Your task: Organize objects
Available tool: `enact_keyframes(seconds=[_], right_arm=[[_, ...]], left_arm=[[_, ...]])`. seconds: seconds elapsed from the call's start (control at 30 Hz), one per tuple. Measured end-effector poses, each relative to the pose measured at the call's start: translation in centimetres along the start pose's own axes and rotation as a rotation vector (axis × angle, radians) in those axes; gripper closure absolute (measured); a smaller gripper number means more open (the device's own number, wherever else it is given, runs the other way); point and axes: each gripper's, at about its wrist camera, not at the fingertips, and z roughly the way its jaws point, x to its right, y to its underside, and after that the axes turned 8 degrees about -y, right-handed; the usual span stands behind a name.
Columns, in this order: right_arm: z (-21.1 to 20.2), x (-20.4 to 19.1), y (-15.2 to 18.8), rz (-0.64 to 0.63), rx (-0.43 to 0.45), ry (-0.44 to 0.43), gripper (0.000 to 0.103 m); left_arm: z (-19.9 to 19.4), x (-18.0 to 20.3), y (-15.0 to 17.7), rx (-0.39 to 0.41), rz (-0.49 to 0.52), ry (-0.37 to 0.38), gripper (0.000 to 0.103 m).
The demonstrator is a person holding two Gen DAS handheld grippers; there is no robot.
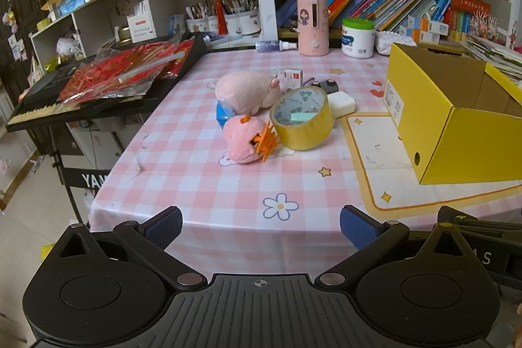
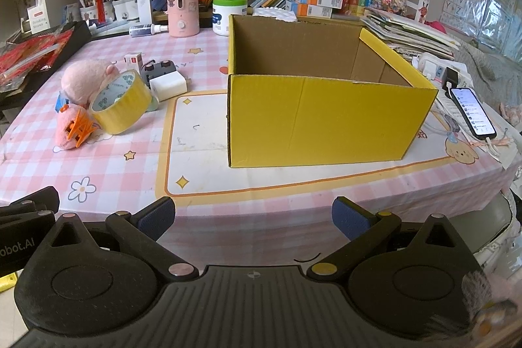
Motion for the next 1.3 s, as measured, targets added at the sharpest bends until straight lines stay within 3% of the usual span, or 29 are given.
enact_keyframes(seconds=[1.3], right_arm=[[0.03,0.11,-0.23,-0.001,-0.002,-0.002,0.000]], left_arm=[[0.14,0.14,0.04,-0.009,0.020,-0.011,0.000]])
